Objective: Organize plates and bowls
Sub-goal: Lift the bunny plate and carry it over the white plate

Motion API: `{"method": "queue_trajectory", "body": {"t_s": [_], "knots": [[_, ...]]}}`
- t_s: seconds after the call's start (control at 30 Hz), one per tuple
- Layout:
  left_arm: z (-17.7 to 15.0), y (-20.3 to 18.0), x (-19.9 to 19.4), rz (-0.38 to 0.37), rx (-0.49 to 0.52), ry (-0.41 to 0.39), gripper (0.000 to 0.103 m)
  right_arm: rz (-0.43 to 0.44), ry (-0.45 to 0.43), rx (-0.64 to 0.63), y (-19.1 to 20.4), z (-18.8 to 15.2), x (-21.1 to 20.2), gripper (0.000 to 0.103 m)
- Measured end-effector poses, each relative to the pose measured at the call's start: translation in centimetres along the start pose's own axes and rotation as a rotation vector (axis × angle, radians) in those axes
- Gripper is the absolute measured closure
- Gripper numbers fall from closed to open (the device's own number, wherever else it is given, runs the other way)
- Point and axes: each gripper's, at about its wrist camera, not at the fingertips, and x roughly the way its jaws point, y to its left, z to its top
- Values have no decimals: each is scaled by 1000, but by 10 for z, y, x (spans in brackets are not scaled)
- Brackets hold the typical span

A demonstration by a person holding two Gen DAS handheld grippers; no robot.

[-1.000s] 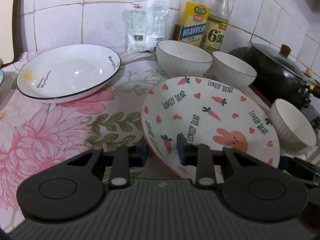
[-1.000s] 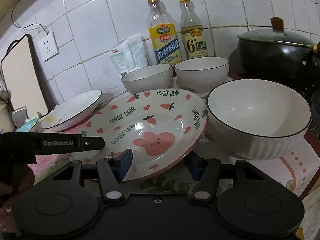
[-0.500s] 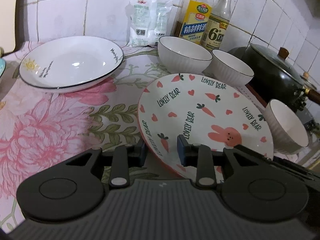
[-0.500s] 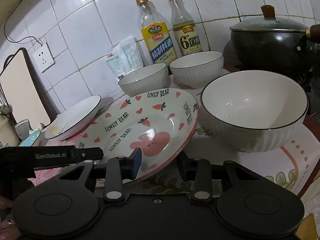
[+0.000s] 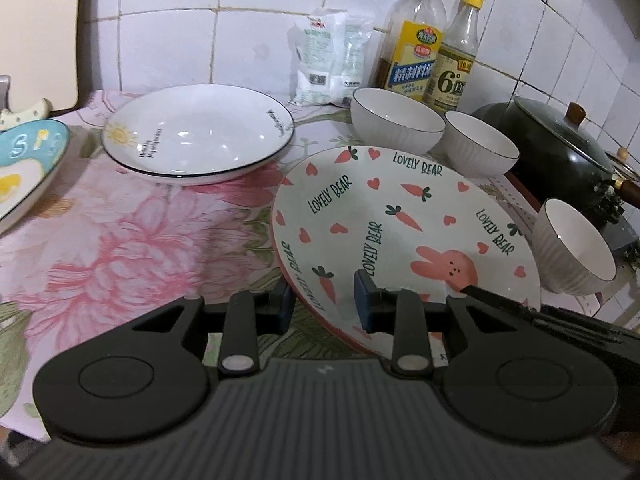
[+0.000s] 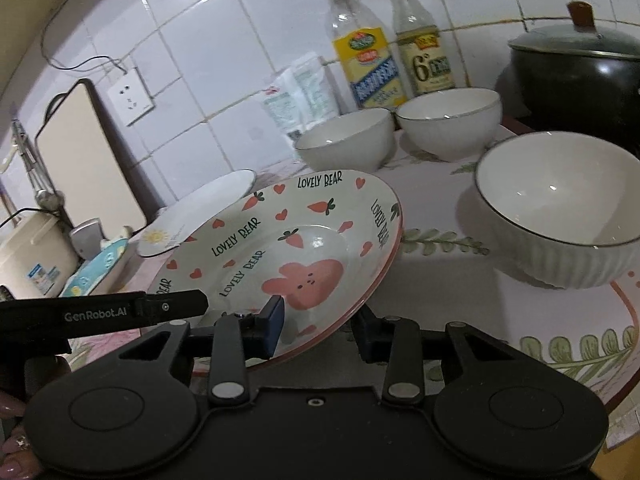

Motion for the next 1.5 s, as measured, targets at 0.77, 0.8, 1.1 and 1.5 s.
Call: {"method": "queue_trajectory", "body": {"t_s": [0.77,0.8,1.1,1.5], "knots": [[6,39,-91,35,-94,-145,74,179,-48,-180,69,39,-24,61],[8,41,-91,39,-97,-151,74,186,-47,-187,72,42,-22,61],[40,65,-79,86,-108,-161,74,240,8,-230,90,75,20,61],[76,110,-17,141,-143,-101,74,290,148,-156,92,101,108,61]]}}
